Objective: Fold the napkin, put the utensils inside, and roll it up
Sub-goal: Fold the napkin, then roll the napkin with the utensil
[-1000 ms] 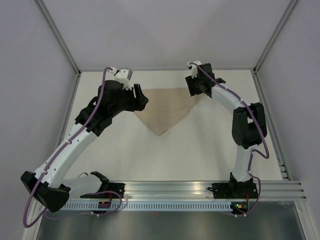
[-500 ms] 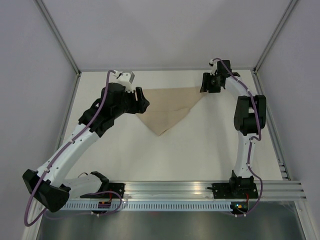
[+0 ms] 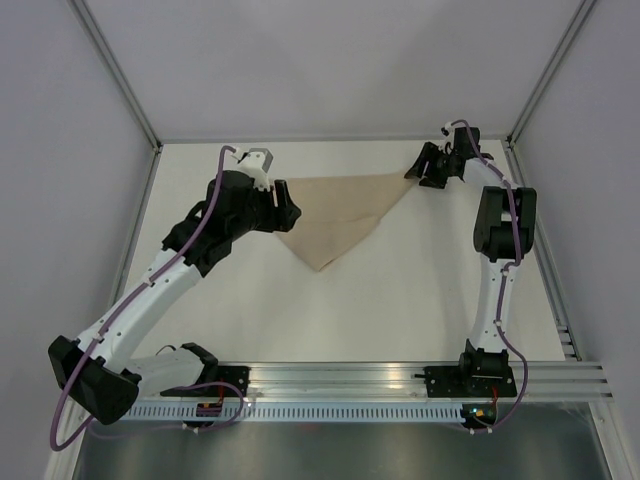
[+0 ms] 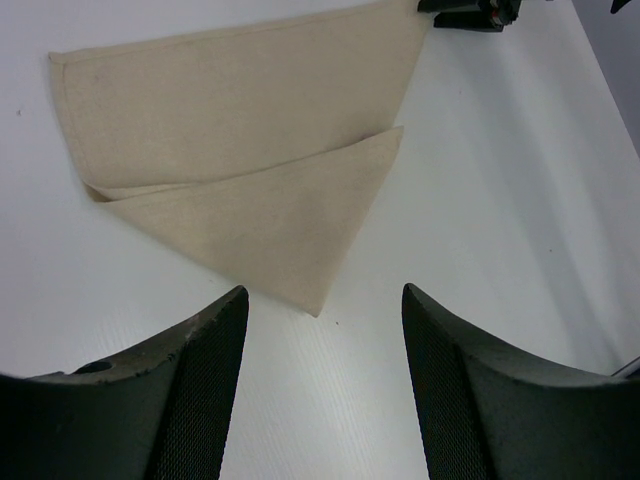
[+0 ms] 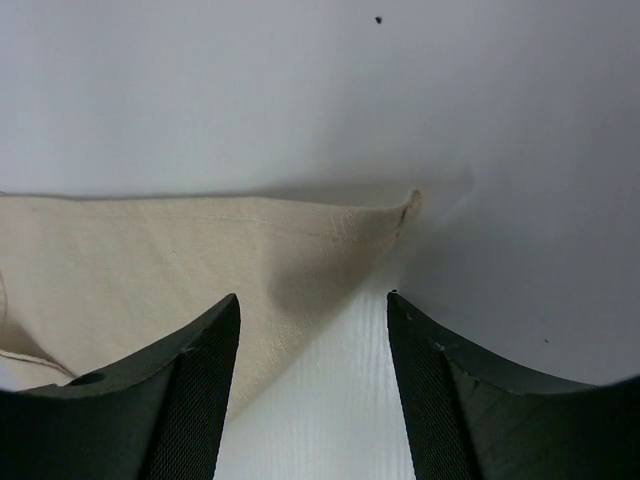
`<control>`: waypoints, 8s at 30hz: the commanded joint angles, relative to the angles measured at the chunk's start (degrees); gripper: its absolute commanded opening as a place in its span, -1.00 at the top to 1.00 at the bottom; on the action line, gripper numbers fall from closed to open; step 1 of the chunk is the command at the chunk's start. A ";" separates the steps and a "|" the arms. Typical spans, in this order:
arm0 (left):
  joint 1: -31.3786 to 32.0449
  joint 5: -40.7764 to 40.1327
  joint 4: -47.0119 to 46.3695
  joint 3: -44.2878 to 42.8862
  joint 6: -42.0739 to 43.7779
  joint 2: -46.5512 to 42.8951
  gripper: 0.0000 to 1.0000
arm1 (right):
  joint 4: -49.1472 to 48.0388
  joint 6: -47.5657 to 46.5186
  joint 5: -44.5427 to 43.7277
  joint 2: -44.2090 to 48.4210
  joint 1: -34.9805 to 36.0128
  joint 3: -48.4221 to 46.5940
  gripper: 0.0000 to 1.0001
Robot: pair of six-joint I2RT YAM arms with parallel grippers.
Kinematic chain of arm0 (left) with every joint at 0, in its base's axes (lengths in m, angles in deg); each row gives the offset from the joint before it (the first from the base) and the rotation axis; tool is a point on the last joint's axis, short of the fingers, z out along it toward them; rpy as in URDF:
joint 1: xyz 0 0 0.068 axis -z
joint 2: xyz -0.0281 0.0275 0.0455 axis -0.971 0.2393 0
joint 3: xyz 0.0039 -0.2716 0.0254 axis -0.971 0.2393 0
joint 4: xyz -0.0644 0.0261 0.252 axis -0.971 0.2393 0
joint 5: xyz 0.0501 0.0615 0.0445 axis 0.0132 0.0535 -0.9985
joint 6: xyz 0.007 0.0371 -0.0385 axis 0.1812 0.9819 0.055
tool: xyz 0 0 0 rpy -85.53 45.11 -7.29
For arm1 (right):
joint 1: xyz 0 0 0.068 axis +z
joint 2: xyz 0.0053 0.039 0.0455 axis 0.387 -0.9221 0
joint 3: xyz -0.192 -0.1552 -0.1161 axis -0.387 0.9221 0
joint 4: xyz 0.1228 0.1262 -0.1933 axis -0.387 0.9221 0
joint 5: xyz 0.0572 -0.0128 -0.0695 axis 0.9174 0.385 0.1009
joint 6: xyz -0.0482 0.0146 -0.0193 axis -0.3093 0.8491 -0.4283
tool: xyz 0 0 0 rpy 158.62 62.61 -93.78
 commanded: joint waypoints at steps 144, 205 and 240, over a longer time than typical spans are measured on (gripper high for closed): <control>3.70 -1.84 -6.38 -10.68 4.07 47.73 -0.06 | 10.91 -38.23 3.38 26.31 22.38 33.80 0.19; -8.70 1.85 -14.02 10.14 -3.83 -4.21 -0.43 | -16.33 -53.62 -25.35 43.29 49.36 56.39 -0.37; -8.87 6.33 -15.25 12.43 -0.49 -2.01 -0.41 | 0.10 -57.57 -10.67 27.29 41.72 41.90 -0.04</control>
